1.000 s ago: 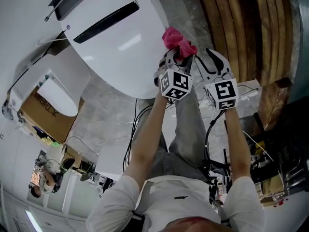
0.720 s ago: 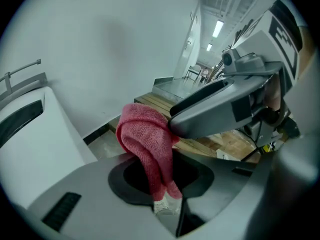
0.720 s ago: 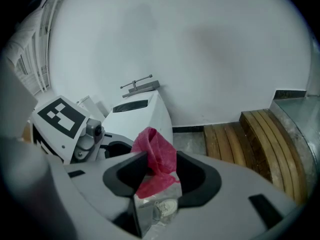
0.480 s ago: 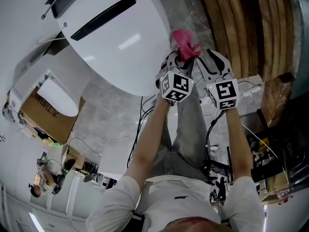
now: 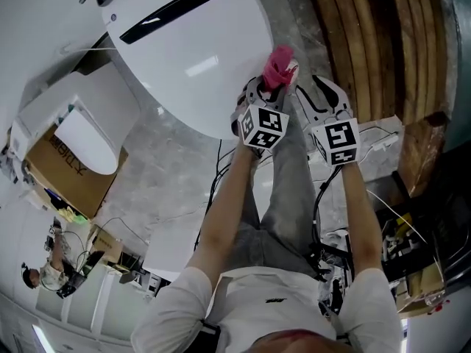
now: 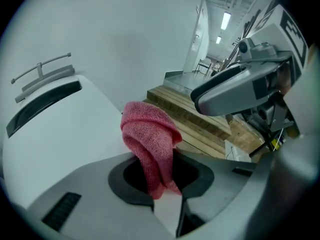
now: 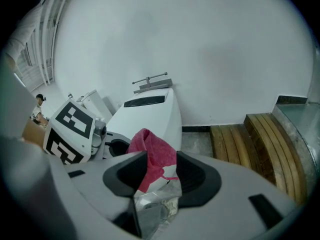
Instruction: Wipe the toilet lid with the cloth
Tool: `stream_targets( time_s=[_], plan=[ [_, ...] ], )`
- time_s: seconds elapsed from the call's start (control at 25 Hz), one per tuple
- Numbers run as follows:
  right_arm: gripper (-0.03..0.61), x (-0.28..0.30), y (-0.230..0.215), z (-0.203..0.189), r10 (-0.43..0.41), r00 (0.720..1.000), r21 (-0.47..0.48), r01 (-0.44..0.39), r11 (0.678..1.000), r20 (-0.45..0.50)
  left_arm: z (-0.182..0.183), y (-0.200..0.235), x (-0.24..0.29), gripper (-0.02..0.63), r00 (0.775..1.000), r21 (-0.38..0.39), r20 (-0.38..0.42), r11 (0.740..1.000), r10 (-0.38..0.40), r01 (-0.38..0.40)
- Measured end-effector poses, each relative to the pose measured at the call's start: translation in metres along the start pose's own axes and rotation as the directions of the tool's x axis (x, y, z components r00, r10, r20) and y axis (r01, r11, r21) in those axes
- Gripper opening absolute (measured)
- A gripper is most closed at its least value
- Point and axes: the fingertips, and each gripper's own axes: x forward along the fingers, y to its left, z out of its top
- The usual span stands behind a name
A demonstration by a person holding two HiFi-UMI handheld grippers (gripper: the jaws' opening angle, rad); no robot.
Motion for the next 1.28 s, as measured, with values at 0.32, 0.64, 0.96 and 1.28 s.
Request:
stream_targets(
  time_s=[0.32,0.64,0.96,1.28],
  plan=[
    [0.192,0.008,0.043,0.005,0.036,0.999,-0.078,-0.036,0.996,-0.007,-0.028,0.018,-0.025,0.109,0.999,-0.044,0.015,0.998,0.051,-0.05],
    [0.192,0.021,0.083,0.003,0.074,0.997,-0.134,-0.078,0.988,-0.029,-0.062,0.045,-0.054,0.109,0.994,-0.105,0.026,0.989,0.103,-0.1],
    [0.192,0.035,0.12,0.007,0.118,0.992,-0.182,-0.124,0.975,-0.046,-0.091,0.066,-0.078,0.109,0.989,-0.156,0.027,0.978,0.146,-0.14],
    [0.192,0.045,0.158,0.014,0.153,0.986,-0.213,-0.163,0.963,-0.062,-0.119,0.086,-0.101,0.109,0.984,-0.188,0.016,0.968,0.175,-0.169]
  ],
)
